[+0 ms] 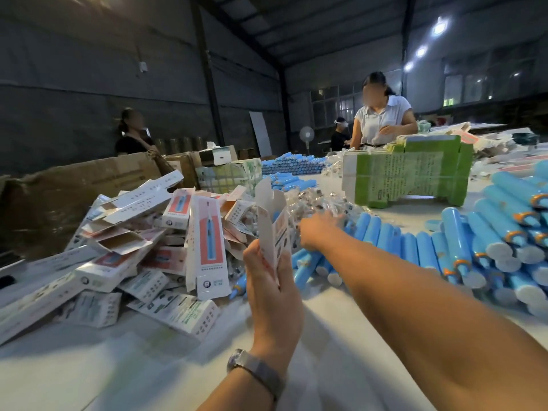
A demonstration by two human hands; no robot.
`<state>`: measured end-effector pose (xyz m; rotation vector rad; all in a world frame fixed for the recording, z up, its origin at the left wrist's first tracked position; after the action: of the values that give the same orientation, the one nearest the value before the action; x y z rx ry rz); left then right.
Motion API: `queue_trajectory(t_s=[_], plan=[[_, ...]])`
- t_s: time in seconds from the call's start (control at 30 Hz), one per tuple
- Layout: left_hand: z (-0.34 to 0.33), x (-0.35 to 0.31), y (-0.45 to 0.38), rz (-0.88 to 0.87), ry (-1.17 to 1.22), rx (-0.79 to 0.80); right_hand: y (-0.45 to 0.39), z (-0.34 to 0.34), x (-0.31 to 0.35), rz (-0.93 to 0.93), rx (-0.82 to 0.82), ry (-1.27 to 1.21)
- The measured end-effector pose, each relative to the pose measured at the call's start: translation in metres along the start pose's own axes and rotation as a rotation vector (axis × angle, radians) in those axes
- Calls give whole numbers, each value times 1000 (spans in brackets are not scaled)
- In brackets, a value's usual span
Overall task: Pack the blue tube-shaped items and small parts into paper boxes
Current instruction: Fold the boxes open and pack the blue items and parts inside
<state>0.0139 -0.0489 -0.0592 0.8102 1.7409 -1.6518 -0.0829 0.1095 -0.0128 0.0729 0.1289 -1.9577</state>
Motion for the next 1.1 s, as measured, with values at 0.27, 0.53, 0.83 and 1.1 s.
queue_trajectory(t_s=[0.27, 0.53, 0.83, 1.1], plan=[[-2, 5, -3, -45, -9, -5, -6, 2, 4, 84, -273, -69], [-2, 0, -1, -69, -30, 22, 32, 40, -12, 241, -686, -936], [-14, -17, 11, -32, 161, 167, 146, 97, -45, 452, -962, -1535], [-44, -48, 49, -11, 255, 351, 247, 115, -84, 585, -1038, -1476]])
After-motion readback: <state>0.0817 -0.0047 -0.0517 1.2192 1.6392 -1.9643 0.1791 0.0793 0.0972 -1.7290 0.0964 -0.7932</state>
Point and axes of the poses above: each hand's wrist, its own y-axis away from the middle knuckle, its own z-axis out of the back of the hand, x = y × z, the point moved 3 cm from there along -y, towards the middle knuckle, and after that the axes turned 3 degrees about z, right-handed, at the moved point
